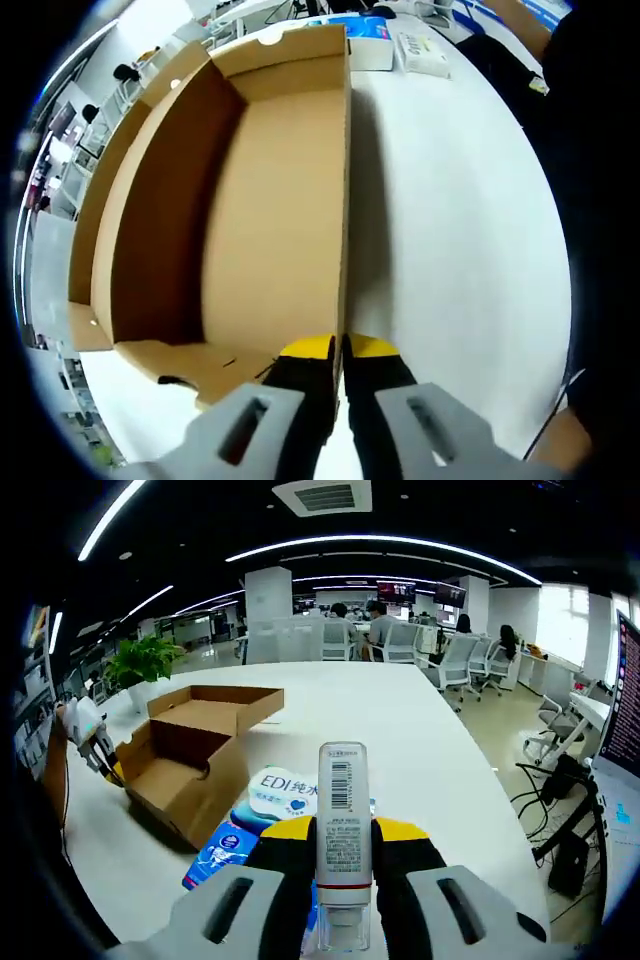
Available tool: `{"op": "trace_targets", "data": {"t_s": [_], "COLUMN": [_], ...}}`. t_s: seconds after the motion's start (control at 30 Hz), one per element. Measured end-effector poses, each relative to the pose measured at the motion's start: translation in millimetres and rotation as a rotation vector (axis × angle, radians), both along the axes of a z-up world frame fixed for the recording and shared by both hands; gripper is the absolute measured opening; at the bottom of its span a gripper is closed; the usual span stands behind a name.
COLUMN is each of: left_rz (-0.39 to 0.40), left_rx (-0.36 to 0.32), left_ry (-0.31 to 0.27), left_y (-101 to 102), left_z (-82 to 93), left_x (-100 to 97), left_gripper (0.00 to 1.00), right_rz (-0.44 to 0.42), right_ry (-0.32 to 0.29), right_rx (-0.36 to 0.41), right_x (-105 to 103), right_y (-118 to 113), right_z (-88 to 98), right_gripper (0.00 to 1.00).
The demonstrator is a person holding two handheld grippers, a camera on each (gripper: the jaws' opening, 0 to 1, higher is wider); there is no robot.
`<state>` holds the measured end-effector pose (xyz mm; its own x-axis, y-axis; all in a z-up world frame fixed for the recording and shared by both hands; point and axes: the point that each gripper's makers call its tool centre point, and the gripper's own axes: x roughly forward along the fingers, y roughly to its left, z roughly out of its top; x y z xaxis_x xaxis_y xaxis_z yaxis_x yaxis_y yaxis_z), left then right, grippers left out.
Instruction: Operate the shoe box by opening the lid, removing the specified soft item, and placing it in the target area until the item is outside and the box remains undamaged.
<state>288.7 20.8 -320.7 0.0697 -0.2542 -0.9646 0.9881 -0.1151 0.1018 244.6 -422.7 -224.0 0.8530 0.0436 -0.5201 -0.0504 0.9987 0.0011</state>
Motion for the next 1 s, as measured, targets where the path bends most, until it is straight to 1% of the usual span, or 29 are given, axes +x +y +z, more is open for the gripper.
{"op": "trace_targets", "data": {"t_s": [0.07, 0.13, 0.2, 0.33, 0.47, 0.6, 0.63, 0.83, 0.93, 1.0], "left_rz": [0.009, 0.012, 0.022, 0.031, 0.036, 0.038, 0.037, 0.036, 0.033, 0.031], "left_rx": [0.002, 0.005, 0.004, 0.005, 0.003, 0.011, 0.016, 0.017, 0.018, 0.017], "left_ry": [0.005, 0.005, 0.007, 0.011, 0.01, 0.01, 0.009, 0.011, 0.012, 0.013], "left_y": [0, 1, 1, 1, 1, 1, 1, 1, 2, 1], "left_z": [0.0, 0.0, 0.2, 0.2, 0.1, -0.4, -0.6, -0.9, -1.0, -1.0], "left_x": [-2.2, -4.3, -5.5, -8.6, -9.5, -10.1, -10.1, -10.2, -10.3, -10.3], "left_gripper": [0.03, 0.03, 0.03, 0.03, 0.03, 0.03, 0.02, 0.02, 0.02, 0.02], "right_rz": [-0.035, -0.063, -0.088, -0.12, -0.149, -0.162, -0.158, -0.163, -0.164, -0.166], "right_ry": [0.022, 0.037, 0.065, 0.098, 0.126, 0.135, 0.142, 0.162, 0.181, 0.183], "right_rx": [-0.009, 0.002, 0.007, 0.013, 0.016, 0.02, 0.025, 0.024, 0.021, 0.024], "right_x": [-3, -6, -9, -13, -19, -20, -19, -16, -16, -17], "right_y": [-12, -19, -26, -33, -35, -35, -33, -33, -33, -32], "right_z": [-10.9, -19.4, -33.5, -56.1, -72.6, -79.2, -82.6, -94.2, -100.9, -101.9], "right_gripper": [0.21, 0.21, 0.21, 0.21, 0.21, 0.21, 0.21, 0.21, 0.21, 0.21]}}
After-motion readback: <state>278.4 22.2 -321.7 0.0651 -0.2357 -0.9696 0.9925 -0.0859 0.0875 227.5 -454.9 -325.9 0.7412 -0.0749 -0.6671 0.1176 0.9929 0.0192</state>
